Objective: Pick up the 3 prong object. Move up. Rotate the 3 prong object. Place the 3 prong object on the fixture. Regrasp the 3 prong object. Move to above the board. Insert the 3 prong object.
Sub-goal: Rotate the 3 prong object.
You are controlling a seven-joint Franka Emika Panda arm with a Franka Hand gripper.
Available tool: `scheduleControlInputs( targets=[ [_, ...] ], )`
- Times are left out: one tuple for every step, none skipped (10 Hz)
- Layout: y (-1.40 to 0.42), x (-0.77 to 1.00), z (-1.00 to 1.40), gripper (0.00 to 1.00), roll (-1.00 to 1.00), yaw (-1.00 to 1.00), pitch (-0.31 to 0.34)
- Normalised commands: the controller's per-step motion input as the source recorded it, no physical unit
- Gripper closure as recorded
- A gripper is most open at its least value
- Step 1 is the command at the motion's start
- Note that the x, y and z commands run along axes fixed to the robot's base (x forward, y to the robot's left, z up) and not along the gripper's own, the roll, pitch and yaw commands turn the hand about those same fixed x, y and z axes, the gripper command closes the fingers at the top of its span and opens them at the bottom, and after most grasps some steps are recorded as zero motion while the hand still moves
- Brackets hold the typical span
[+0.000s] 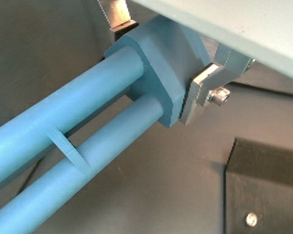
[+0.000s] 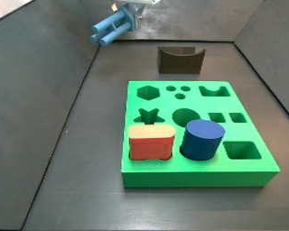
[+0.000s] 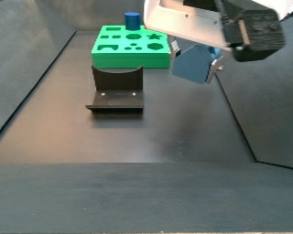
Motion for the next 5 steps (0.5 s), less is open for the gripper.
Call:
scheduleControlInputs(
  targets=[
    [0.02,0.03,-0.02,1.00,0.00,-1.00,-0.003],
    [0.02,0.03,-0.02,1.00,0.00,-1.00,-0.003],
    [0.02,0.03,-0.02,1.00,0.00,-1.00,-0.003],
    [0.02,0.03,-0.02,1.00,0.00,-1.00,-0.004],
    [0.02,0.03,-0.02,1.00,0.00,-1.00,-0.004]
  ],
)
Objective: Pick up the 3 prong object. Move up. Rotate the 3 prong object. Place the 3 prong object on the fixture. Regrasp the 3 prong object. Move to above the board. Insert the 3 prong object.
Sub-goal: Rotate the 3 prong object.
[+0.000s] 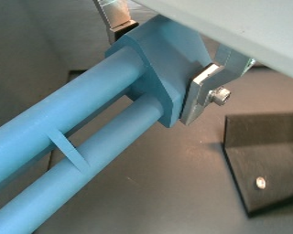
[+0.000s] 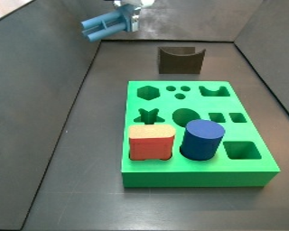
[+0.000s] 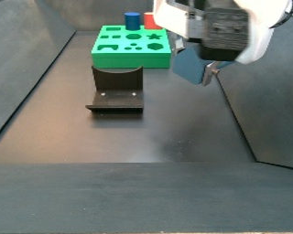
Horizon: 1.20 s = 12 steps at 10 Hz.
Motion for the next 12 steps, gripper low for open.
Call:
scheduleControlInputs(
  targets=[
    [0.02,0.03,-0.02,1.00,0.00,-1.00,-0.004],
    [0.02,0.03,-0.02,1.00,0.00,-1.00,-0.004],
    [0.02,0.03,-0.02,1.00,0.00,-1.00,-0.004],
    [0.02,0.03,-0.02,1.00,0.00,-1.00,-0.004],
    [0.02,0.03,-0.02,1.00,0.00,-1.00,-0.004],
    [0.02,0.03,-0.02,1.00,0.00,-1.00,-0.004],
    [0.02,0.03,-0.02,1.00,0.00,-1.00,-0.005],
    [0.02,0.03,-0.02,1.00,0.00,-1.00,-0.005],
    [0.02,0.03,-0.02,1.00,0.00,-1.00,-0.005],
    [0.02,0.03,-0.02,1.00,0.00,-1.00,-0.005],
    [0.02,0.03,-0.02,1.00,0.00,-1.00,-0.005],
    [0.02,0.03,-0.02,1.00,0.00,-1.00,-0.006]
  ],
)
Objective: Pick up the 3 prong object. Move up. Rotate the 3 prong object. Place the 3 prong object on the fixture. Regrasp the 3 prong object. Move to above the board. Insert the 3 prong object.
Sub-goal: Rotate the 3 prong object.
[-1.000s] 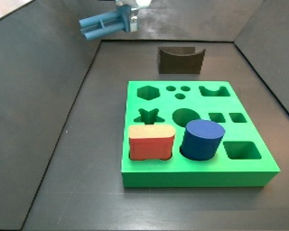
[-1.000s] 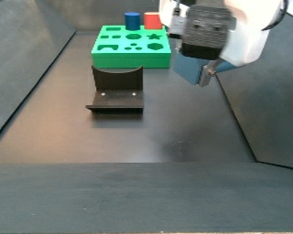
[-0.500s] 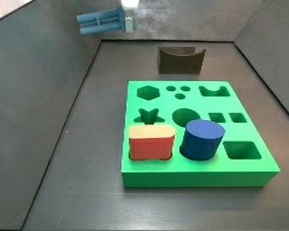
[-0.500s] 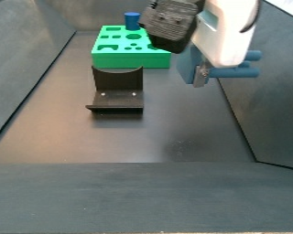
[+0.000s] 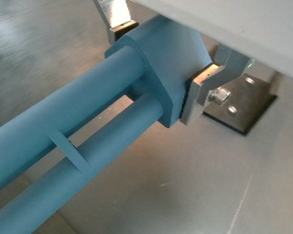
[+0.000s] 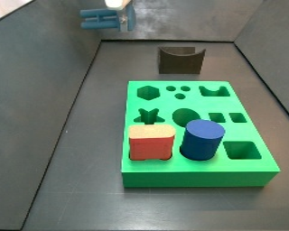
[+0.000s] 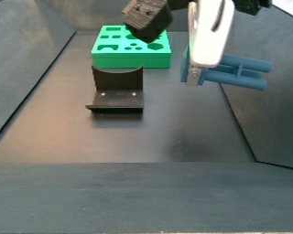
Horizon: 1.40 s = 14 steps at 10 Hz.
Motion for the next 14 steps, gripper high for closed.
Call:
scheduleControlInputs(
  targets=[
    [0.02,0.03,-0.02,1.00,0.00,-1.00,-0.006],
    [0.02,0.03,-0.02,1.00,0.00,-1.00,-0.006],
    [0.02,0.03,-0.02,1.00,0.00,-1.00,-0.007],
    [0.02,0.03,-0.02,1.00,0.00,-1.00,-0.007],
    [0.02,0.03,-0.02,1.00,0.00,-1.00,-0.007],
    [0.02,0.03,-0.02,1.00,0.00,-1.00,-0.008],
    [0.02,0.03,-0.02,1.00,0.00,-1.00,-0.008],
    [0.02,0.03,-0.02,1.00,0.00,-1.00,-0.009],
    [0.02,0.03,-0.02,1.00,0.00,-1.00,-0.009],
    [0.02,0.03,-0.02,1.00,0.00,-1.00,-0.010],
    [0.02,0.03,-0.02,1.00,0.00,-1.00,-0.011],
    [0.02,0.03,-0.02,1.00,0.00,-1.00,-0.012],
    [0.02,0.03,-0.02,1.00,0.00,-1.00,-0.014],
    [0.02,0.02,-0.02,1.00,0.00,-1.00,-0.015]
  ],
)
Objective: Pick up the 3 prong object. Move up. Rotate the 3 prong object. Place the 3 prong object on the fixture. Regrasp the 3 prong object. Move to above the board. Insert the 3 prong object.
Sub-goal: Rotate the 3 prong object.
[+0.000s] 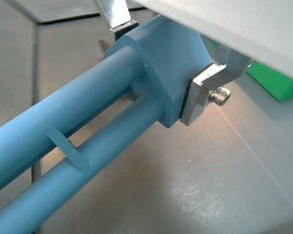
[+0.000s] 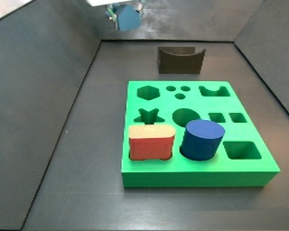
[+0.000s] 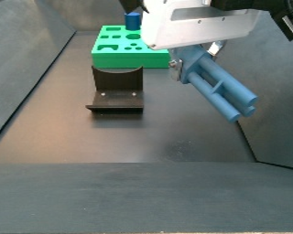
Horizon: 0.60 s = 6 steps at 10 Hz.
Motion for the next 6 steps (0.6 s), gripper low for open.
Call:
scheduleControlInputs(
  targets=[
    [0.02,0.02,-0.02,1.00,0.00,-1.00,-0.018],
    [0.02,0.02,-0.02,1.00,0.00,-1.00,-0.020],
    [0.02,0.02,-0.02,1.00,0.00,-1.00,-0.024],
    [0.02,0.02,-0.02,1.00,0.00,-0.96,-0.029],
    [0.02,0.02,-0.02,1.00,0.00,-0.64,-0.027],
    [0.02,0.02,-0.02,1.00,0.00,-0.43,-0.026]
  ],
)
